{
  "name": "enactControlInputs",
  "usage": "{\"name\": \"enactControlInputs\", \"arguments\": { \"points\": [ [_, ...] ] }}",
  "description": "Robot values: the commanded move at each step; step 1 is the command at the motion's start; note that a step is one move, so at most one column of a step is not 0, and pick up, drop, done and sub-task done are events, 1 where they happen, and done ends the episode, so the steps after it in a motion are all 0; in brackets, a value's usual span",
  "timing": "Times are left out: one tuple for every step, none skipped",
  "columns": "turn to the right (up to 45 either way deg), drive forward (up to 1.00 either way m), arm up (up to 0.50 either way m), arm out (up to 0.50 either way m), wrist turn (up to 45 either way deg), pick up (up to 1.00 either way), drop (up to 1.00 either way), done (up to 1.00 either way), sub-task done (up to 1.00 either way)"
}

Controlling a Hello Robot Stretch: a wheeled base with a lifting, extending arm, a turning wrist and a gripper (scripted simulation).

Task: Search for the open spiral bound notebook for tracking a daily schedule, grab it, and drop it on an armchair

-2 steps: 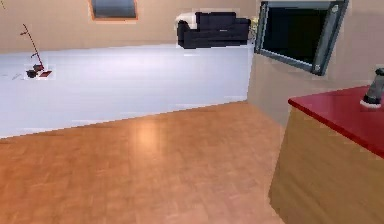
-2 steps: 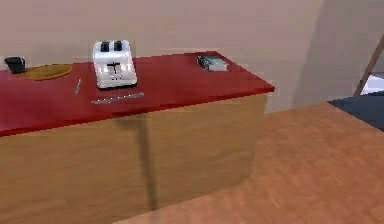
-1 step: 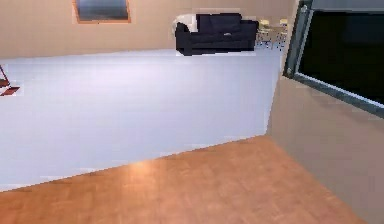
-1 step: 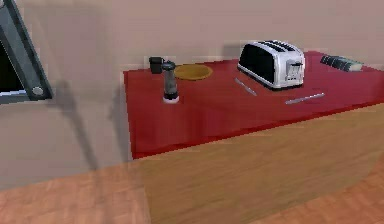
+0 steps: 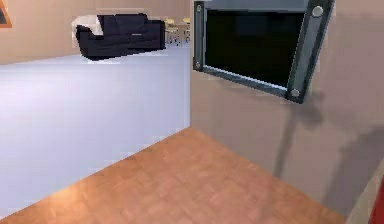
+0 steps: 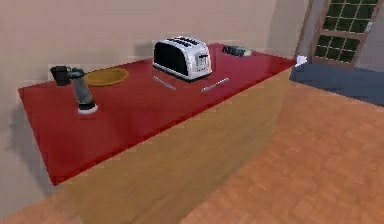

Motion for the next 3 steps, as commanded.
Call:
{"name": "enactControlInputs", "arguments": {
  "points": [
    [0.0,0.10,0.00,0.00,0.0,0.00,0.00,0.00,0.00],
    [-18.0,0.00,0.00,0.00,0.0,0.00,0.00,0.00,0.00],
    [-3.0,0.00,0.00,0.00,0.0,0.00,0.00,0.00,0.00]
  ]
}}
